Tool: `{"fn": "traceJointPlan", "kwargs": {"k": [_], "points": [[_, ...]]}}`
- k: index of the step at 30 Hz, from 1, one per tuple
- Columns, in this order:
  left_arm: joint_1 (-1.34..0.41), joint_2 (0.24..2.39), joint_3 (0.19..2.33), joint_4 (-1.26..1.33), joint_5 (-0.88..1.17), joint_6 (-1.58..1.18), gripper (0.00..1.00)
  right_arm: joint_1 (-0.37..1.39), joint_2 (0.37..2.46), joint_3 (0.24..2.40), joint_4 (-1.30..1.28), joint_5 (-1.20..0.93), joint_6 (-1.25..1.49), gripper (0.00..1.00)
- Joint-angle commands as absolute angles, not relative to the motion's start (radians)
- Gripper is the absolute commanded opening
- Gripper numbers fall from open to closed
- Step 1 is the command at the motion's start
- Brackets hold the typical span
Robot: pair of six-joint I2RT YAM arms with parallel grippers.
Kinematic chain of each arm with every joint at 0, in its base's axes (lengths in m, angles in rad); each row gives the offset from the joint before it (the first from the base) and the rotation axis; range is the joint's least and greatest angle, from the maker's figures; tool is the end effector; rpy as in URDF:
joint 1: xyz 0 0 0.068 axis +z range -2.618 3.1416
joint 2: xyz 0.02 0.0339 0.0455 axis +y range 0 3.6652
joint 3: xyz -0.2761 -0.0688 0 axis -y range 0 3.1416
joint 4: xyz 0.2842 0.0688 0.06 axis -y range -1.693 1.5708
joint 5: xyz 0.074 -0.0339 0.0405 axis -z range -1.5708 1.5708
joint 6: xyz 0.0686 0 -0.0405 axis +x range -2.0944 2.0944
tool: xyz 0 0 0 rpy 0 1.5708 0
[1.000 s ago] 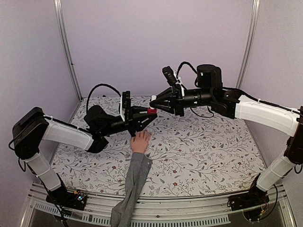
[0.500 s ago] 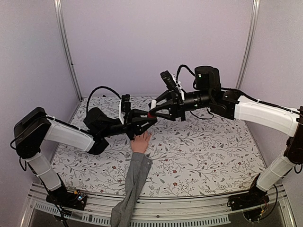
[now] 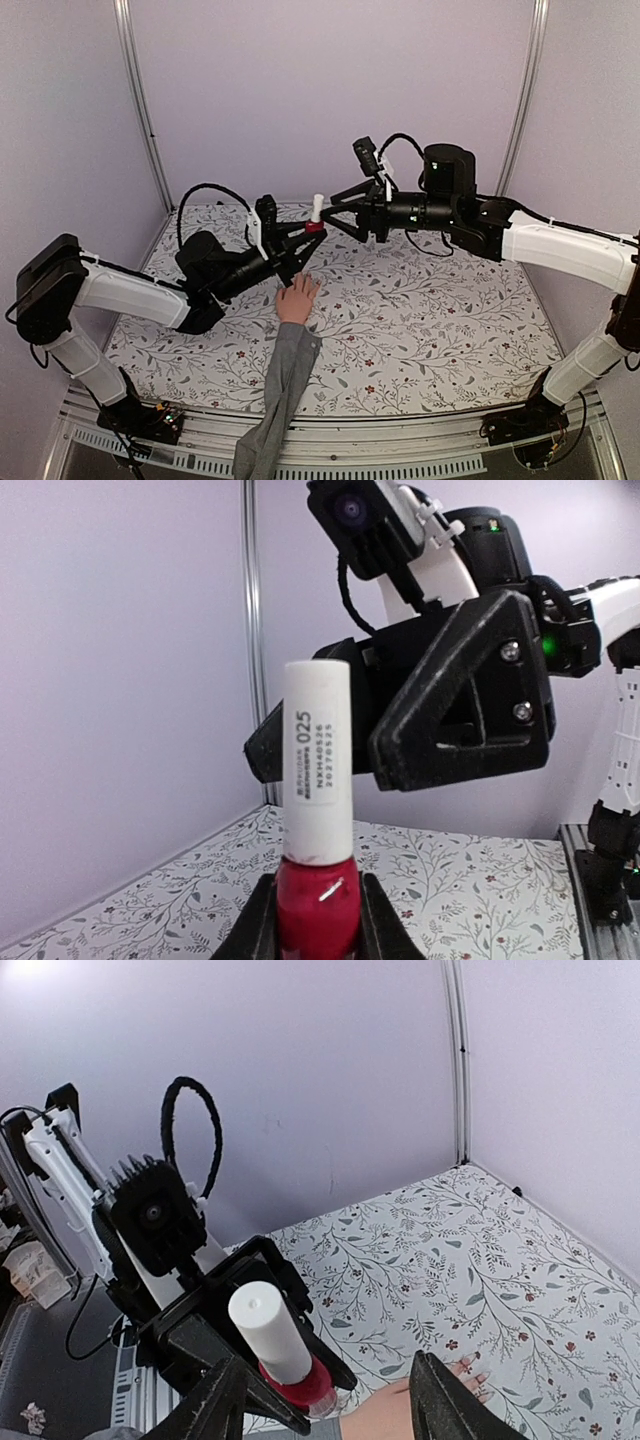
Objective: Paint the nails
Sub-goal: Unscrew the nail polish bottle.
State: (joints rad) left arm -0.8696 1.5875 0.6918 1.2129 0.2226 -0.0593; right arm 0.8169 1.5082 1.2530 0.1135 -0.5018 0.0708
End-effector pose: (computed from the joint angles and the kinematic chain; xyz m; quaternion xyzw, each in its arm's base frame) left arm 0.2355 -0.3024 0.2492 0.3124 0.5003 -0.4188 0.6905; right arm 0.2673 0.3329 0.3564 -0.4182 0.6221 0.4420 0.4927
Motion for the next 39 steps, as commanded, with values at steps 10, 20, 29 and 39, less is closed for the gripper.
{"fn": "traceJointPlan", "kwargs": {"k": [10, 20, 29, 39], "points": [[-0.968, 1.649, 0.815, 1.107, -0.096, 0.090, 0.00, 0.813, 1.525, 1.288, 0.152, -0.390, 0.197, 0.52], [-1.013, 1.696, 0.881, 1.063, -0.194, 0.154, 0.00, 0.813, 1.552, 1.313, 0.130, -0.384, 0.211, 0.27], [-1.015, 1.690, 0.879, 1.053, -0.176, 0.139, 0.00, 0.813, 1.557, 1.321, 0.120, -0.416, 0.201, 0.00], [-0.974, 1.689, 0.863, 1.088, 0.191, 0.017, 0.00, 0.813, 1.533, 1.309, 0.133, -0.555, 0.123, 0.00]]}}
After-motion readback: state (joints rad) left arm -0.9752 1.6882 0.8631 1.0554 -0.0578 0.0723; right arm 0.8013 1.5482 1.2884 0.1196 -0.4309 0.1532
